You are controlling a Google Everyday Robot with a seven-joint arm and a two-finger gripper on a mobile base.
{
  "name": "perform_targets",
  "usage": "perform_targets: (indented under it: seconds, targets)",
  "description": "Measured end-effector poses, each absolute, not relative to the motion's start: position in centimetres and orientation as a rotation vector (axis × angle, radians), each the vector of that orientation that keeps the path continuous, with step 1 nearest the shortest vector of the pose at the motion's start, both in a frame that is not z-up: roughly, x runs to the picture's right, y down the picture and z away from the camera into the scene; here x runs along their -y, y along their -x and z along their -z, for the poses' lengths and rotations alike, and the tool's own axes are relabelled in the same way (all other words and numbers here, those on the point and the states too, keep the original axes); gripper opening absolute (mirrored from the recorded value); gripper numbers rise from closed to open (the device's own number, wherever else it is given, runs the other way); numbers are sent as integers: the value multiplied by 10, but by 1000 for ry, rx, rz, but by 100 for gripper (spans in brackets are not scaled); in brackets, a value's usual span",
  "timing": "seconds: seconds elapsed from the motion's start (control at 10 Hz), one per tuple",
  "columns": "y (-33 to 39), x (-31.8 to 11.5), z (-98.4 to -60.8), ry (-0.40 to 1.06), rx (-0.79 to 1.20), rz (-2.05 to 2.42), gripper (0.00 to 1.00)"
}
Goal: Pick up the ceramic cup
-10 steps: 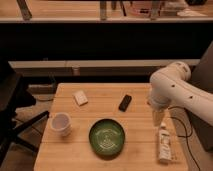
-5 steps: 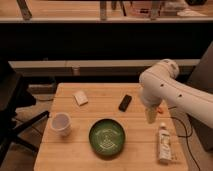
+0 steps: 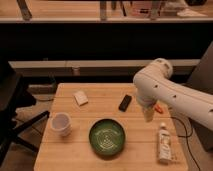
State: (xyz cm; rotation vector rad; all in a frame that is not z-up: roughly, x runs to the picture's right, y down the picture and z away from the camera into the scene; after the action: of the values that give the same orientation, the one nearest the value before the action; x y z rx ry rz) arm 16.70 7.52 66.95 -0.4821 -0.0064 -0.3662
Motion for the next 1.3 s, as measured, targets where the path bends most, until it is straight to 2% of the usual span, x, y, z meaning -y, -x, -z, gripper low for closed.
perform_targets:
  seconds: [1.3]
  targets:
    - [-109,-50,-676,390,0,585,80]
